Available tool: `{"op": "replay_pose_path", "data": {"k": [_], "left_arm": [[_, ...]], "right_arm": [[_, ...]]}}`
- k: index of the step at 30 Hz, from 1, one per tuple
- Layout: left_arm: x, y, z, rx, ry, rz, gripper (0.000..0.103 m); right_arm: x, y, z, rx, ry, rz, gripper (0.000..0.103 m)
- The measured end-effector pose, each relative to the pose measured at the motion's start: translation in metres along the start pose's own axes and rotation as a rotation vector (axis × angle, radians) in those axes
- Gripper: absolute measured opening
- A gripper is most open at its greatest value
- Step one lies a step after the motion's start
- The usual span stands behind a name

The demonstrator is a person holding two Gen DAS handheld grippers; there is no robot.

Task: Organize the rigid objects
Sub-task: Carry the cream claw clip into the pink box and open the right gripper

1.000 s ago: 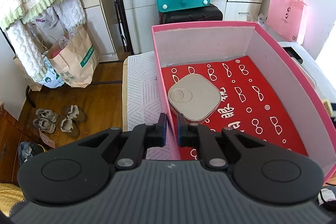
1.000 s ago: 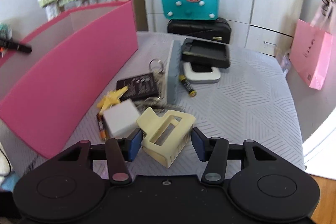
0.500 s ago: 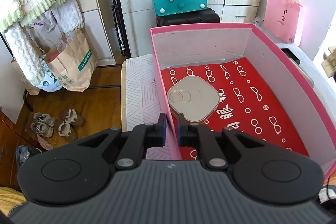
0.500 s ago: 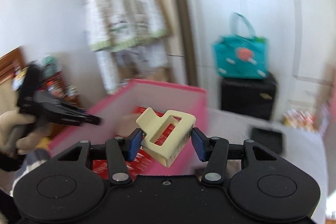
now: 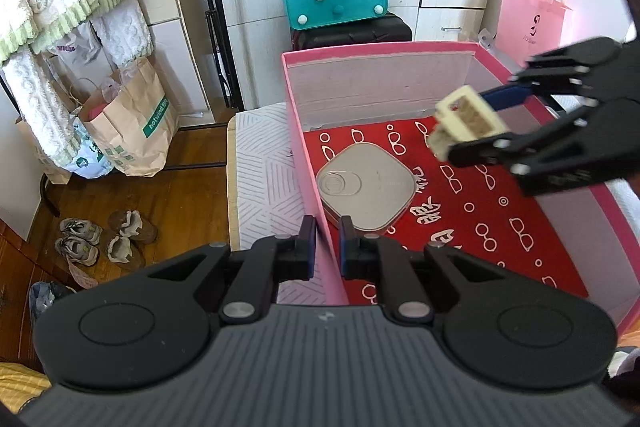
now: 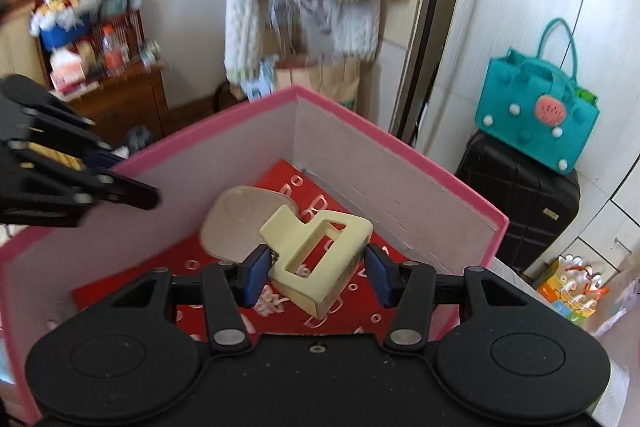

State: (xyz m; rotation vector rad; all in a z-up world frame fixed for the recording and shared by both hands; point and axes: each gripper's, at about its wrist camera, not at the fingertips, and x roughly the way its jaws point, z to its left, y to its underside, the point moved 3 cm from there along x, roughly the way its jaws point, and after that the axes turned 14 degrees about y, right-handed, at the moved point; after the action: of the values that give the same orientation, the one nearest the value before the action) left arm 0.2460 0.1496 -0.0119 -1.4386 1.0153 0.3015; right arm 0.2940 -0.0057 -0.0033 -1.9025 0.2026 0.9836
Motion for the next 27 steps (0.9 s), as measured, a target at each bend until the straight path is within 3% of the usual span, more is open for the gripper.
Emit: {"op": "replay_pose_path", "data": {"k": [5,9,17,27], "left_arm": [[0.0,0.0,0.0,0.0,0.002,0.003,0.01],[0.0,-0.001,0.0,-0.001,0.005,0.005,0.01],[-0.001,-0.001,0.002,-0.005,0.012,0.0,0.011],[-0.001,-0.001,0.004,-0.028,0.016,-0.009,0.011]], "right_arm": [[0.024,-0.008,0.005,-0.043,0.001,0.065,0.059],[0.018,-0.008,-0.002,-0.011,0.005,0.04,0.064],[-0.054,0.012,-0.057,0.2,-0.011,-0.097,0.066],[-0.107,0.081,-0.093,0.251,0.126,-0.088,0.068]]}}
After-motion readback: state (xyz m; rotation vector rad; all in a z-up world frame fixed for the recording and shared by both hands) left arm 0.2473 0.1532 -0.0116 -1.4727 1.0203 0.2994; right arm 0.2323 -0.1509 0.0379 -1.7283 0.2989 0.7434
